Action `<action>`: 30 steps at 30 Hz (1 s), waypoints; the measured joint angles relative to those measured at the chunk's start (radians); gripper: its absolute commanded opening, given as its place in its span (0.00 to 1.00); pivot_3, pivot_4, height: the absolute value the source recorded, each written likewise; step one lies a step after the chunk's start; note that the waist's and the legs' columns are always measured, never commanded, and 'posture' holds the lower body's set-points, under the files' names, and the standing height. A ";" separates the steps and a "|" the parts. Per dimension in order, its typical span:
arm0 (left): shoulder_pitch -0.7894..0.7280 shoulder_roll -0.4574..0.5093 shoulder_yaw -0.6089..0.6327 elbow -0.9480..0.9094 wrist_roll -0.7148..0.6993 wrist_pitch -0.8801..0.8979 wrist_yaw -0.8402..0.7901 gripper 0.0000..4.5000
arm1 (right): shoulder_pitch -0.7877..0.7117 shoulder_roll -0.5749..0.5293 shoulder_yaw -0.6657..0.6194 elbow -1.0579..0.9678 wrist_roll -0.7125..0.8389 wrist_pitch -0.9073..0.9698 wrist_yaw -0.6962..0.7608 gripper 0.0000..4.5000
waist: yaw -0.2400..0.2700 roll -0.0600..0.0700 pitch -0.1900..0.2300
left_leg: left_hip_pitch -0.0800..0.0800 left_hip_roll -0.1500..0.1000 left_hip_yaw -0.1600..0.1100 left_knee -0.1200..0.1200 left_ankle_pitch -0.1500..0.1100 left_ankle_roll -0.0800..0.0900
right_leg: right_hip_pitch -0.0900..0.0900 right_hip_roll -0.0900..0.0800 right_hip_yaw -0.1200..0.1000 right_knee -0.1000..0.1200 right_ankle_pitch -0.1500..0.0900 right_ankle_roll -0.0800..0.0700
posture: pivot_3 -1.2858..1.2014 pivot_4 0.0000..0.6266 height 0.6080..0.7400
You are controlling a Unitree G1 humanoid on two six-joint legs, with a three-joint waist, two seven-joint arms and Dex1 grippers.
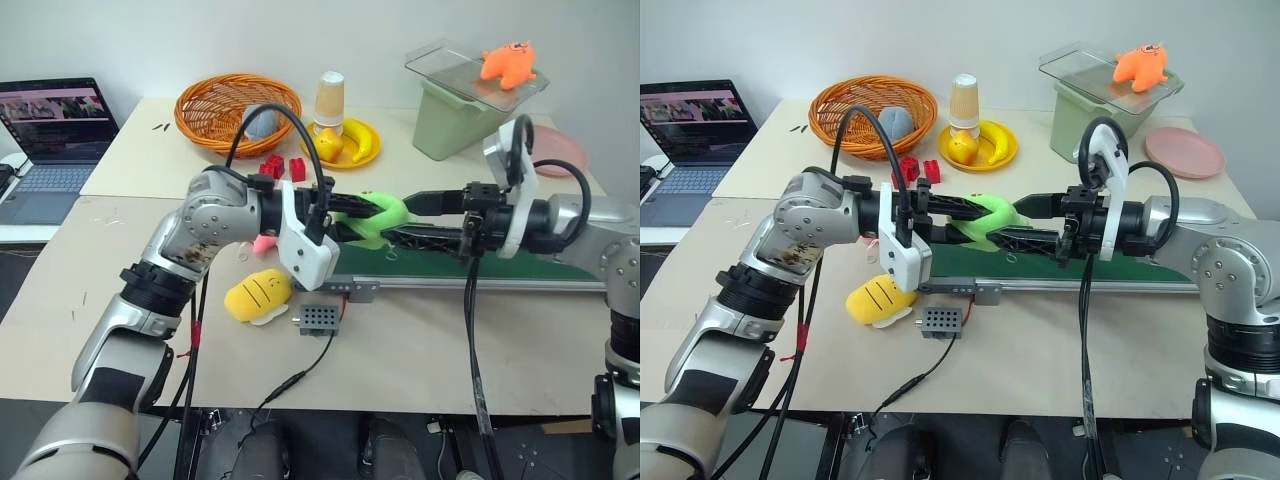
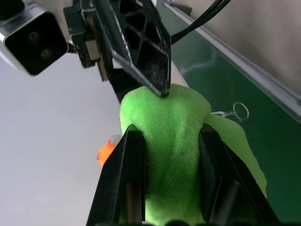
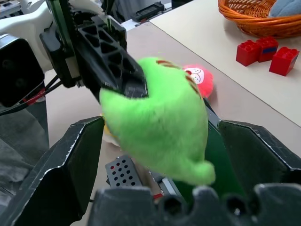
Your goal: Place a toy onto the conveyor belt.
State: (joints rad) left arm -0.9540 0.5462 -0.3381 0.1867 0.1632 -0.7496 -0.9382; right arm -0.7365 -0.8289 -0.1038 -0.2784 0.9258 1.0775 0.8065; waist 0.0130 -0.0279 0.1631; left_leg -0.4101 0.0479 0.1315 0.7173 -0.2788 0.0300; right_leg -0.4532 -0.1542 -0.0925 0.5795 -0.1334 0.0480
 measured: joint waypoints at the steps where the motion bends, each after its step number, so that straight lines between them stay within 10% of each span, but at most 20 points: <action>1: -0.003 -0.001 0.000 0.005 0.000 0.000 0.000 0.30 | -0.001 0.001 0.001 0.005 -0.002 -0.002 0.001 1.00 | 0.000 0.000 0.000 | 0.000 0.000 0.000 0.000 0.000 0.000 | 0.000 0.000 0.000 0.000 0.000 0.000 | 0.52 0.24 1.00; 7: -0.016 -0.005 0.000 0.010 -0.003 0.005 0.000 0.29 | -0.001 0.016 0.004 0.019 -0.015 -0.005 0.001 0.84 | -0.001 0.000 0.000 | 0.000 0.000 0.000 0.000 0.000 0.000 | 0.000 0.000 0.000 0.000 0.000 0.000 | 0.52 0.24 1.00; 18: -0.035 -0.006 0.001 0.024 -0.007 0.033 0.000 0.29 | -0.003 0.023 0.004 0.024 -0.019 -0.005 0.003 0.02 | 0.000 0.000 0.000 | 0.000 0.000 0.000 0.000 0.000 0.000 | 0.000 0.000 0.000 0.000 0.000 0.000 | 0.52 0.24 1.00; 26: -0.035 -0.012 0.002 0.022 -0.043 0.090 -0.005 0.29 | -0.006 0.023 0.004 0.023 -0.037 -0.017 -0.001 0.00 | 0.000 0.000 0.000 | 0.000 0.000 0.000 0.000 0.000 0.000 | 0.000 0.000 0.000 0.000 0.000 0.000 | 0.52 0.24 1.00; 30: -0.033 -0.014 0.005 -0.004 -0.121 0.186 -0.028 0.53 | -0.013 0.023 0.003 0.024 -0.039 -0.022 -0.002 0.00 | -0.001 0.000 0.000 | 0.000 0.000 0.000 0.000 0.000 0.000 | 0.000 0.000 0.000 0.000 0.000 0.000 | 0.52 0.24 1.00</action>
State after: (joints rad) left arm -0.9875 0.5322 -0.3327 0.1822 0.0426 -0.5639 -0.9667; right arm -0.7496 -0.8056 -0.1003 -0.2548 0.8864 1.0550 0.8049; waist 0.0120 -0.0279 0.1631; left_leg -0.4101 0.0481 0.1315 0.7172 -0.2789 0.0301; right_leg -0.4533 -0.1542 -0.0924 0.5795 -0.1334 0.0481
